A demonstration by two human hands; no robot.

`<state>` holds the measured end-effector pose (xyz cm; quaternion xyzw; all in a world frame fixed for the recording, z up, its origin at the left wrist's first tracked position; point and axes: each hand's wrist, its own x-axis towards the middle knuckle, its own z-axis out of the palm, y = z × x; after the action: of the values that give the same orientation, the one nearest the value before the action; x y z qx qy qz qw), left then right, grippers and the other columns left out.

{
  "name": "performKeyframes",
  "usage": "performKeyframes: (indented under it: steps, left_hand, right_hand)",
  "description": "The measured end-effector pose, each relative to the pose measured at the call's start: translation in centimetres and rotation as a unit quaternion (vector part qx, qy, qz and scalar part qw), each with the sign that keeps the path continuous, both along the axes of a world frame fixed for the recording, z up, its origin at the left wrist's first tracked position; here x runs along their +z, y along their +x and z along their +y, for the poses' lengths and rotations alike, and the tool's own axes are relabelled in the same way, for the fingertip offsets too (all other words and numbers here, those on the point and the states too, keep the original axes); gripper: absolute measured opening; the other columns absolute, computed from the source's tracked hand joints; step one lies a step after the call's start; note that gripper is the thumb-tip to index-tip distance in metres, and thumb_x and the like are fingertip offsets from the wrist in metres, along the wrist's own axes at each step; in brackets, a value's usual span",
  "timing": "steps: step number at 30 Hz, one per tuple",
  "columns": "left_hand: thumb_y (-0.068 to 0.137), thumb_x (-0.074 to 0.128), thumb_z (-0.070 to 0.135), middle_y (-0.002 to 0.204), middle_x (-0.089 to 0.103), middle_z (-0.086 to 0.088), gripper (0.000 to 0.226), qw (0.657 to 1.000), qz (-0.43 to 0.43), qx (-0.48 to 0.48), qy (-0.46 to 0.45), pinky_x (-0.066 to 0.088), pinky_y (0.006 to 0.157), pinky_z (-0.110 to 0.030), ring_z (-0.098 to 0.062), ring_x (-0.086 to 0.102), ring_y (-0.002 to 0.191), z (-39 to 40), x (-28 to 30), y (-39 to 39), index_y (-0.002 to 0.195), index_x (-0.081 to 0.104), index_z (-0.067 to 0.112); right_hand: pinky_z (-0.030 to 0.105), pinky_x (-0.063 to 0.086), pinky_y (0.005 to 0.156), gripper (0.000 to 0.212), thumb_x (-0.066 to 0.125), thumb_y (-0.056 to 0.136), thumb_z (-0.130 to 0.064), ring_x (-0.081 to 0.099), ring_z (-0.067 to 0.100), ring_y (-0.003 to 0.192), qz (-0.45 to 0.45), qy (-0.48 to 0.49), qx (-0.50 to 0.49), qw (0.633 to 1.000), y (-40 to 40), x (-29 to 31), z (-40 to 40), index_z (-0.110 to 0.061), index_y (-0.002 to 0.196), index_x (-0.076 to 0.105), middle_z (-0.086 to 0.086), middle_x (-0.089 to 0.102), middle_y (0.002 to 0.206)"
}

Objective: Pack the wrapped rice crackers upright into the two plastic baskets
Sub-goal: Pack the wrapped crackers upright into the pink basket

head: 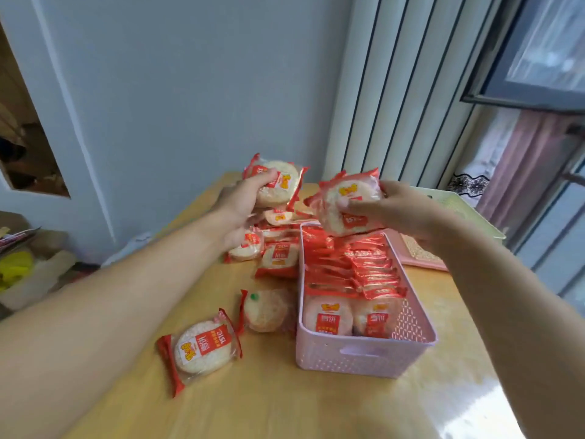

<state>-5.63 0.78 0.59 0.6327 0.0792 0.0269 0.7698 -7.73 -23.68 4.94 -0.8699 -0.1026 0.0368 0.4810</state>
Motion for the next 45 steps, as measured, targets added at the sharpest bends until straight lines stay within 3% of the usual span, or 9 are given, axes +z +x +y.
performKeyframes:
  steps: [4,8,11,15,22,29,36,42,45]
  left_hand:
    - [0.061,0.083,0.060,0.104,0.078,0.000,0.075,0.999,0.000,-0.033,0.024,0.058,0.086,-0.034,-0.017,0.076,0.092,-6.3,-3.5,-0.5,0.123,0.065,0.023]
    - [0.050,0.079,0.075,0.118,0.071,0.009,0.093,0.995,0.003,-0.035,0.091,0.057,0.095,-0.045,-0.018,0.069,0.107,-9.1,-6.1,-1.3,0.130,0.055,0.032]
    - [0.057,0.079,0.068,0.141,0.055,0.008,0.110,0.995,0.012,-0.032,0.097,0.055,0.097,-0.048,-0.022,0.060,0.122,-9.4,-6.8,-1.1,0.150,0.029,0.038]
    - [0.078,0.080,0.051,0.159,0.037,0.005,0.102,0.996,-0.014,-0.026,0.089,0.047,0.108,-0.048,-0.022,0.044,0.140,-9.2,-6.8,0.0,0.157,0.017,0.044]
    - [0.082,0.081,0.041,0.159,0.038,0.007,0.090,0.995,-0.055,-0.010,0.078,0.046,0.110,-0.047,-0.018,0.044,0.140,-8.4,-7.1,1.8,0.155,0.028,0.044]
    - [0.080,0.082,0.042,0.153,0.045,0.008,0.081,0.990,-0.103,-0.015,0.097,0.041,0.115,-0.038,-0.010,0.044,0.140,-8.1,-6.1,2.3,0.150,0.042,0.035]
    - [0.084,0.080,0.020,0.122,0.065,0.009,0.059,0.980,-0.126,-0.020,0.153,0.054,0.082,-0.014,0.008,0.064,0.101,-8.0,-6.4,2.5,0.137,0.055,0.026]
    - [0.085,0.080,0.015,0.107,0.069,0.007,0.026,0.962,-0.173,0.000,0.210,0.051,0.077,-0.015,-0.008,0.065,0.098,-8.0,-6.6,2.6,0.108,0.070,0.017]
    - [0.079,0.085,0.029,0.129,0.065,0.003,0.019,0.963,-0.148,0.027,0.226,0.051,0.098,-0.028,-0.014,0.063,0.117,-8.0,-6.7,2.8,0.089,0.069,0.027]
  right_hand:
    - [0.027,0.056,0.071,0.038,0.080,0.072,-0.038,0.076,0.016,0.082,0.019,0.097,-0.037,0.994,-1.4,-4.1,-5.3,-0.011,0.098,0.074,0.005,0.079,0.096]
    - [0.044,0.057,0.087,0.053,0.081,0.076,-0.045,0.075,0.029,0.098,0.051,0.177,-0.052,0.981,-1.3,-8.0,-6.0,-0.012,0.115,0.069,0.009,0.078,0.104]
    - [0.054,0.058,0.088,0.055,0.080,0.083,-0.038,0.074,0.038,0.095,0.069,0.280,-0.078,0.954,-1.1,-9.2,-5.5,-0.006,0.123,0.061,0.017,0.076,0.105]
    - [0.046,0.062,0.073,0.050,0.082,0.082,-0.037,0.077,0.032,0.082,0.056,0.293,-0.126,0.946,0.4,-9.6,-4.6,-0.008,0.116,0.060,0.013,0.078,0.094]
    - [0.049,0.061,0.085,0.084,0.089,0.066,-0.052,0.077,0.024,0.089,0.024,0.232,-0.112,0.966,3.3,-9.2,-4.2,-0.017,0.134,0.052,0.005,0.076,0.108]
    - [0.023,0.059,0.063,0.034,0.086,0.077,-0.032,0.075,0.004,0.077,-0.117,0.189,-0.133,0.966,2.5,-7.6,-4.8,-0.019,0.104,0.070,-0.011,0.078,0.084]
    - [0.054,0.061,0.081,0.040,0.088,0.067,-0.035,0.077,0.027,0.087,-0.119,0.137,-0.032,0.983,-0.6,-4.1,-4.5,-0.013,0.097,0.076,0.007,0.079,0.093]
    - [0.043,0.058,0.071,0.029,0.083,0.079,-0.030,0.071,0.018,0.075,-0.081,-0.164,0.095,0.979,-3.6,-4.0,-2.2,-0.028,0.100,0.063,-0.004,0.072,0.085]
    - [0.034,0.052,0.072,0.031,0.075,0.085,-0.031,0.062,0.009,0.080,-0.088,-0.262,0.089,0.957,-4.3,-4.6,-1.0,-0.035,0.109,0.055,-0.011,0.064,0.091]
